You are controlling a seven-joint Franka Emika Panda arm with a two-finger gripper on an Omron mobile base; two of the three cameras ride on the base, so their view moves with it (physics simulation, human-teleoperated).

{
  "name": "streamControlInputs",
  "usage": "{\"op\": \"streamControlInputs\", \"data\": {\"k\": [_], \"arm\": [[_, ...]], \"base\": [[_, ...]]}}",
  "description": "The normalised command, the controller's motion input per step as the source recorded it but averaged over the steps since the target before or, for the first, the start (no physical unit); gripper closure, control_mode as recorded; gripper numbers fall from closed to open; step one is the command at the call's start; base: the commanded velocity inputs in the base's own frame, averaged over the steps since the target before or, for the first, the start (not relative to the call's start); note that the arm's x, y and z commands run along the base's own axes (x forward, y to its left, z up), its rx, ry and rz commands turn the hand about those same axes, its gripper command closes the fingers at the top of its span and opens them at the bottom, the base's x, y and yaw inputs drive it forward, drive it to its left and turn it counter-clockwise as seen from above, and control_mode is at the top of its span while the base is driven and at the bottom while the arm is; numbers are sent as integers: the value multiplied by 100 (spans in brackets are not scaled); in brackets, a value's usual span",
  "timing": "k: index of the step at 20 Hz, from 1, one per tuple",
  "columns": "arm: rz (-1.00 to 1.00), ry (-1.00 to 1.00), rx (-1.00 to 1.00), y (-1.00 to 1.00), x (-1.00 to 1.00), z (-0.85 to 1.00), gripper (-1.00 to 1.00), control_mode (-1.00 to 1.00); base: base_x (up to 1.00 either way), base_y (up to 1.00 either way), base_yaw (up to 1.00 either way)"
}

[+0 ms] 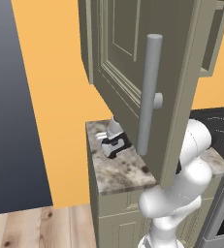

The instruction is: There are various items on the counter. Only move the condiments/shakers into the cabinet.

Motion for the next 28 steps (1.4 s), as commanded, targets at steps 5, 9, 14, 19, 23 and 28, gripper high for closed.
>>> {"op": "streamControlInputs", "data": {"k": [5, 9, 14, 19, 23, 28], "arm": [[0, -1, 0, 0, 0, 0, 100, -100], [0, 0, 0, 0, 0, 15, 100, -100], [0, -2, -13, -34, -30, 91, 100, -100], [0, -1, -24, -55, -73, 100, 100, -100], [0, -4, -15, -61, -79, 100, 100, -100], [0, -5, -5, -60, -75, 100, 100, -100]], "base": [[0, 0, 0], [0, 0, 0], [0, 0, 0], [0, 0, 0], [0, 0, 0], [0, 0, 0]]}}
